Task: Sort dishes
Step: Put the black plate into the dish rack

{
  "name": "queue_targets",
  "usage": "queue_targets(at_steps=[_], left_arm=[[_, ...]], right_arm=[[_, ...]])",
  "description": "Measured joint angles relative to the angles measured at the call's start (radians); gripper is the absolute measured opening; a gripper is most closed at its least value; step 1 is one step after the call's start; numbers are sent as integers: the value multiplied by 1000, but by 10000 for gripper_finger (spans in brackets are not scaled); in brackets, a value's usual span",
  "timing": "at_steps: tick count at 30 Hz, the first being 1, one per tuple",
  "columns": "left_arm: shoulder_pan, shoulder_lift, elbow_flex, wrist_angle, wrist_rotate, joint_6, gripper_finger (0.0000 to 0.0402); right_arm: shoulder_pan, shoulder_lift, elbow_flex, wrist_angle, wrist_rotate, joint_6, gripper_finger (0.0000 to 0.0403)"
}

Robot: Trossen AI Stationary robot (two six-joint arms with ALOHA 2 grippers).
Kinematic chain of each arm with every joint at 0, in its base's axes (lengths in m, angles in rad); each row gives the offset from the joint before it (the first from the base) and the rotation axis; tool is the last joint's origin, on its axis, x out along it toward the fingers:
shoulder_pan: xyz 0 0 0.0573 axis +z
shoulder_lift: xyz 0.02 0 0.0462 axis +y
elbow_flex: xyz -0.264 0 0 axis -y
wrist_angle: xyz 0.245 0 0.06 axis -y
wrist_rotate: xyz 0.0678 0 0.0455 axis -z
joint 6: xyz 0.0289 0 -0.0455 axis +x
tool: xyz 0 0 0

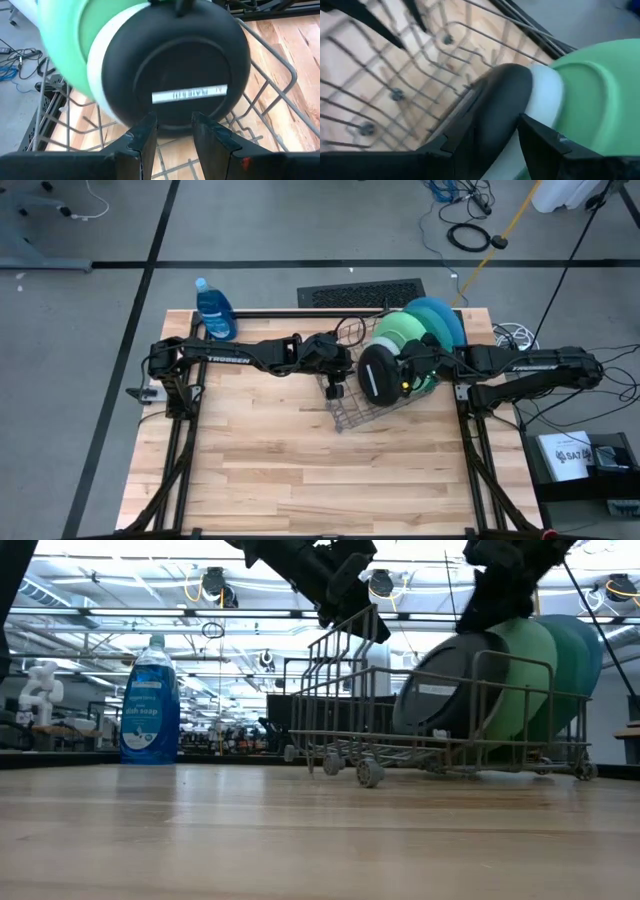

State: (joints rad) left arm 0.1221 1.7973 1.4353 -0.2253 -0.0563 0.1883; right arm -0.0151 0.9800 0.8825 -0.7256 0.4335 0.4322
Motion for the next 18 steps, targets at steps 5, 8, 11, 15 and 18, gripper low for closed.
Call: queue_targets(at_steps=[5, 8, 11, 15, 18], left_arm=[[0, 0, 0, -1, 0, 0, 127], [0, 0, 0, -6, 0, 0, 127], [0, 0, 0, -17, 0, 0, 127], [0, 0, 0, -26, 0, 0, 127], [0, 0, 0, -24, 0, 0, 127]], right_arm=[[1, 30, 0, 132, -70, -86, 146], [2, 36, -2, 174, -109, -120, 146], [1, 35, -2, 176, -130, -128, 146], [7, 35, -2, 173, -154, -140, 146], [17, 35, -2, 175, -167, -165, 146]])
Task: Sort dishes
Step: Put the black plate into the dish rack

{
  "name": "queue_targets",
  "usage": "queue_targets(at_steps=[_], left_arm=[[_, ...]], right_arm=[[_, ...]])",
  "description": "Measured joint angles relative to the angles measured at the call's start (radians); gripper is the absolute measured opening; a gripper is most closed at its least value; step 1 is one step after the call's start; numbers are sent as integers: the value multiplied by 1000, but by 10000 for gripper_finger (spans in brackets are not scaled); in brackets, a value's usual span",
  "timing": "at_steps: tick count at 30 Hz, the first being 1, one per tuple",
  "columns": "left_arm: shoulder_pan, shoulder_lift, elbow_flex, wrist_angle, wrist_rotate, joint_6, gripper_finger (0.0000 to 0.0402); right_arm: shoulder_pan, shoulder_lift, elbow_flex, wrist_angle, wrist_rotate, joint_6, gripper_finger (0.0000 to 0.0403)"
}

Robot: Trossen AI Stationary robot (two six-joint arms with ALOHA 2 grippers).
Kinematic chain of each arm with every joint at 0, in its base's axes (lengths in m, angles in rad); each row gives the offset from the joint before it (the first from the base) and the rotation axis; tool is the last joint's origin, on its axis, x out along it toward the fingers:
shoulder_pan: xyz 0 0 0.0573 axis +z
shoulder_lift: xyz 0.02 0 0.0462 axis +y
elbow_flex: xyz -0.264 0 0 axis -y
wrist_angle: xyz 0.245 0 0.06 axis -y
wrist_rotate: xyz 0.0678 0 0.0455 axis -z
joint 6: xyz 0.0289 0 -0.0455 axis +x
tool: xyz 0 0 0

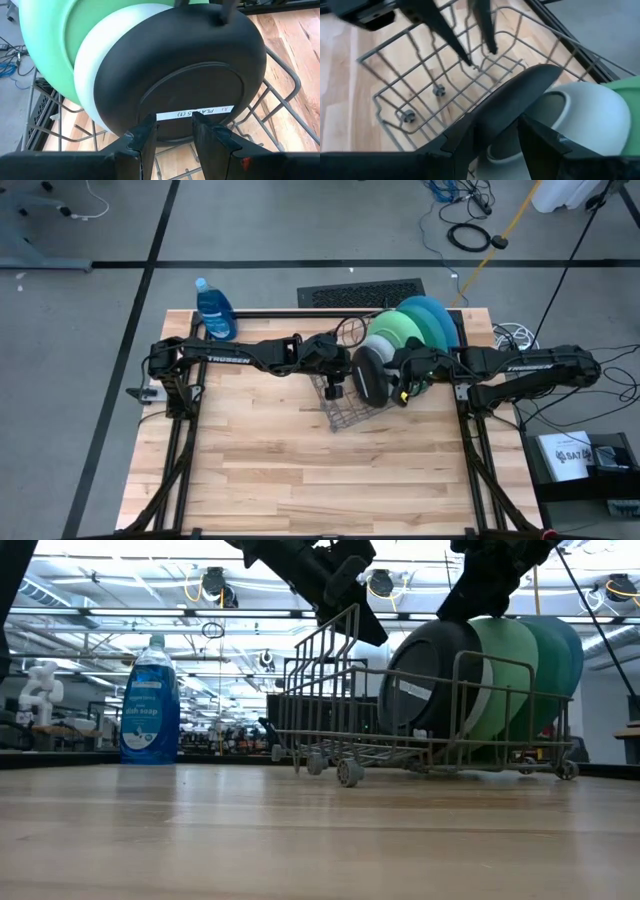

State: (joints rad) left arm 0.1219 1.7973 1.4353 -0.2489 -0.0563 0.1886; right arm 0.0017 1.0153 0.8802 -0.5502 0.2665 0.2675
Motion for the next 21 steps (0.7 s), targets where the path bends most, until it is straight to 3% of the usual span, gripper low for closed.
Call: queue_targets(at_steps=[12, 21], left_arm=[[2, 0, 0, 12, -2, 1, 127], [2, 0, -1, 120, -104, 5, 127]], right_arm=[[7, 4, -3, 57, -37, -128, 146], [7, 67, 0, 116, -64, -201, 146]])
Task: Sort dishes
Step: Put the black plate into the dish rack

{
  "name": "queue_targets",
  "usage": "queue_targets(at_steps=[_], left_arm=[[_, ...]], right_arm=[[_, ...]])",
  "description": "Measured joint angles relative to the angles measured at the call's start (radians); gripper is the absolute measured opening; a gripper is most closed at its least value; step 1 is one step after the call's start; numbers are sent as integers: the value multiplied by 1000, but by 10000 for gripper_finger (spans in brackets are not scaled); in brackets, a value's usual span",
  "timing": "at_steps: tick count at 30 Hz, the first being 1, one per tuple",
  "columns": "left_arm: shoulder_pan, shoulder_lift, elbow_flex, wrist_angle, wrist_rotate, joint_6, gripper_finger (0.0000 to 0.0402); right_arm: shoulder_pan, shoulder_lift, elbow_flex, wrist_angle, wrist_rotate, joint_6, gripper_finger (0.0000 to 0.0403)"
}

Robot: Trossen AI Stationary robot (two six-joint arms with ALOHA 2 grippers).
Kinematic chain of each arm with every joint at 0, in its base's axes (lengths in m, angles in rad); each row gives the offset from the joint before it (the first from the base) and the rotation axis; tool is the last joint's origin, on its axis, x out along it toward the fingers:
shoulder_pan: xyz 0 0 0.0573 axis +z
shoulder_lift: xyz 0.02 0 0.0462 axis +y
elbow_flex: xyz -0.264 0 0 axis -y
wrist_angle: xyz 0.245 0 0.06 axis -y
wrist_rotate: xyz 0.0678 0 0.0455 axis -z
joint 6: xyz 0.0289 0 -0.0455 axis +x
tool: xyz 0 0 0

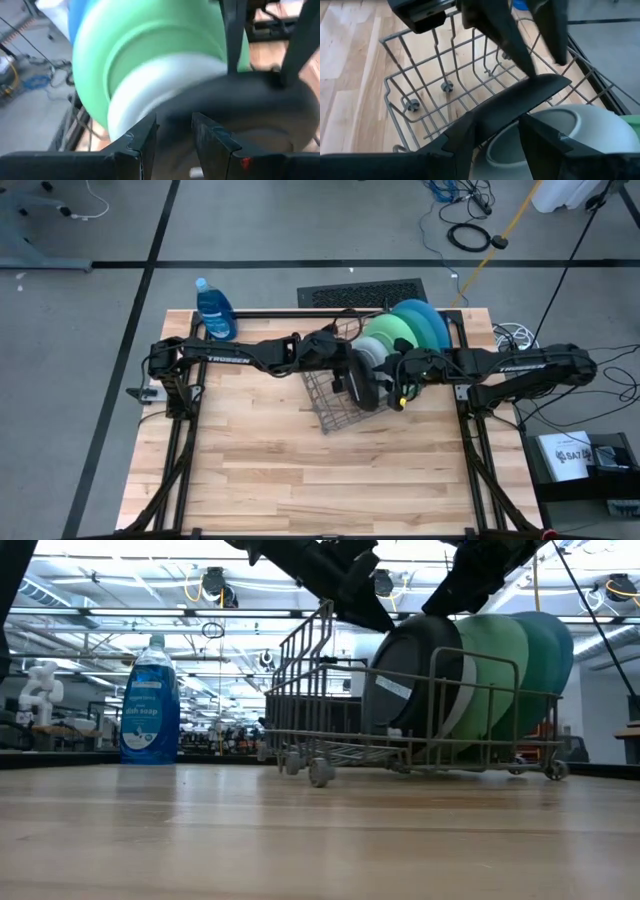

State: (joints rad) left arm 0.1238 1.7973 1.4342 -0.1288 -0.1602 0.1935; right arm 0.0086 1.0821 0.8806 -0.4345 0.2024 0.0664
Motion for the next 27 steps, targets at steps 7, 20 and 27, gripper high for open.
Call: queue_targets(at_steps=[7, 20, 27], left_arm=[[10, 0, 15, 55, -5, 83, 127], [44, 0, 136, -231, 148, 325, 127], [50, 0, 138, -351, 261, 373, 127]], right_arm=[[0, 12, 0, 28, -20, -30, 146], [0, 14, -3, 65, -53, -102, 146], [0, 14, -3, 97, -55, -169, 146]])
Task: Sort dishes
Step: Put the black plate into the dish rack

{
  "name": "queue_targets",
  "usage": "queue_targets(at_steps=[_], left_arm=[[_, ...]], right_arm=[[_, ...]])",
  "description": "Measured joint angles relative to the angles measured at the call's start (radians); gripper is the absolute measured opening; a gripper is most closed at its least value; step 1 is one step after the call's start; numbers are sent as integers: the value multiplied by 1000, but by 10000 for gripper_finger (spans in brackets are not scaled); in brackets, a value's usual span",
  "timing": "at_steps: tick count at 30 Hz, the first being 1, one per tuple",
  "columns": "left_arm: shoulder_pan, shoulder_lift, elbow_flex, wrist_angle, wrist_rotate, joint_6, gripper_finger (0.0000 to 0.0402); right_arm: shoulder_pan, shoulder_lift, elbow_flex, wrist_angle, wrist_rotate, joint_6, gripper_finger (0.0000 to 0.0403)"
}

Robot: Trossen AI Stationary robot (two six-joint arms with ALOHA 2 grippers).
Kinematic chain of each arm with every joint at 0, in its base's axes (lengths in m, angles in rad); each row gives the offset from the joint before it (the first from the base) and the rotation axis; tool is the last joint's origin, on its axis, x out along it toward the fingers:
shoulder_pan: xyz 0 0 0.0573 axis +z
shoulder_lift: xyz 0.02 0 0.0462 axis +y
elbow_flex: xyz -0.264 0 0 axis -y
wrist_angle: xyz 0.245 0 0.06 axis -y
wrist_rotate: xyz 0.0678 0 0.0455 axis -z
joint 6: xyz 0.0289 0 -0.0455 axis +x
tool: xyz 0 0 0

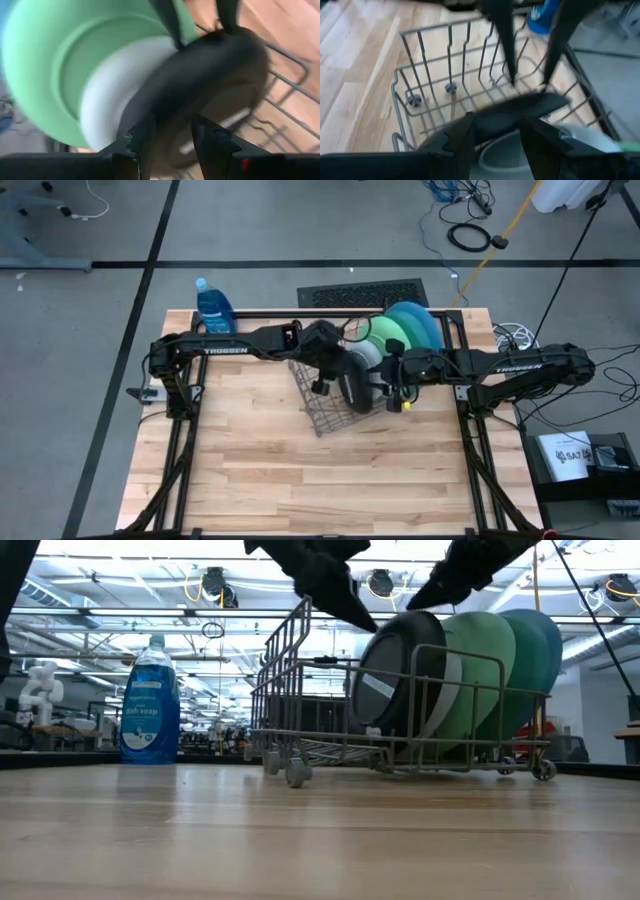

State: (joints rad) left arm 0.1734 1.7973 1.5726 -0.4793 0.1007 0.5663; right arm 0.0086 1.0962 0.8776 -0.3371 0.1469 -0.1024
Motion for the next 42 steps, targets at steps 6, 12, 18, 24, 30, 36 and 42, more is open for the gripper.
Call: queue_targets(at_steps=[6, 12, 18, 24, 30, 36, 42], left_arm=[[0, 0, 0, -92, 33, -2, 127], [-12, 0, 0, -166, 9, -38, 127], [-23, 0, 0, -217, -85, -115, 127], [-24, 0, 0, -308, -99, -182, 127], [-31, 0, 0, -340, -108, -264, 127], [-64, -2, 0, -339, -149, -264, 127], [-97, -2, -2, -263, -162, -220, 127]], right_arm=[[1, 0, 0, 98, -1, -69, 146], [-3, -1, 0, 82, 62, 74, 146], [-3, -2, 2, 20, 117, 299, 146], [-5, -5, 5, -11, 124, 412, 146], [4, -23, 5, 13, 114, 528, 146], [52, -23, 27, 22, 55, 480, 146], [91, -12, 42, 371, -120, 305, 146]])
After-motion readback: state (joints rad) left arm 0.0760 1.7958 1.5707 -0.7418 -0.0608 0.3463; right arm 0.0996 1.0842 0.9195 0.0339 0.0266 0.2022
